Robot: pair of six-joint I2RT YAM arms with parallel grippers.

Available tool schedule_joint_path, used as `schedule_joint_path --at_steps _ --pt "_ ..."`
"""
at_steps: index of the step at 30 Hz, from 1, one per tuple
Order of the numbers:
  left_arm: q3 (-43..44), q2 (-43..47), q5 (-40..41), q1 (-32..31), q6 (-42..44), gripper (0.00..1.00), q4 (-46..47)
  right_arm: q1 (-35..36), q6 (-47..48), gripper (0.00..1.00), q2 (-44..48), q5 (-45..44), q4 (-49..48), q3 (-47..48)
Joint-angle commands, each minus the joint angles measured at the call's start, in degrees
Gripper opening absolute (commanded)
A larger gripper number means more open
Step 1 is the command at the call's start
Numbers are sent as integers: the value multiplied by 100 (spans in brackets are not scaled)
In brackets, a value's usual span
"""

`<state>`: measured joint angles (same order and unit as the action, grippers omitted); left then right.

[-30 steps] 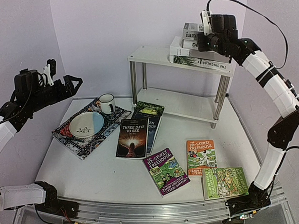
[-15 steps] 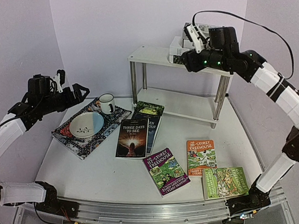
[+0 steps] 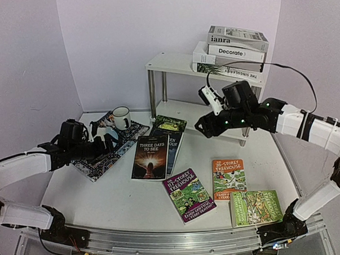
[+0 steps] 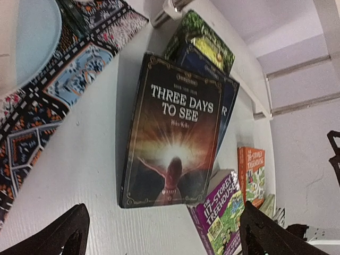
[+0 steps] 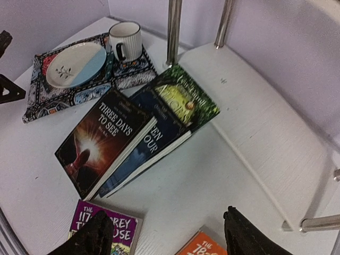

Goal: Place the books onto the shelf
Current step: Hold the book at the center of the board.

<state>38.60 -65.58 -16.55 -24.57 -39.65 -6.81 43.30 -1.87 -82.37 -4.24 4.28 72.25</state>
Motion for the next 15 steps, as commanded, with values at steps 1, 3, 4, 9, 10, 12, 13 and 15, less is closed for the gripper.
schedule_joint_path --at_steps 1,3,4,9,10,12,13,15 --pt "-204 10 259 -629 -597 100 841 93 -734 74 303 377 -259 -626" --pt "-297 -129 251 -807 -762 99 932 112 -884 79 314 453 -309 -934" --pt "-341 -187 245 -894 -842 99 982 120 -938 81 319 511 -330 -1055" --pt "-475 -432 329 -1272 -1121 99 1142 135 -1216 85 329 692 -489 -1624" --pt "-476 -473 336 -1332 -1163 99 1159 135 -1277 85 315 742 -532 -1707" --pt "-463 -573 342 -1452 -1242 99 1182 142 -1411 86 281 843 -534 -1854" --pt "-454 -623 330 -1496 -1266 99 1192 143 -1483 86 275 893 -538 -1931" --pt "-429 -740 317 -1662 -1343 99 1208 156 -1640 88 245 982 -550 -2088"
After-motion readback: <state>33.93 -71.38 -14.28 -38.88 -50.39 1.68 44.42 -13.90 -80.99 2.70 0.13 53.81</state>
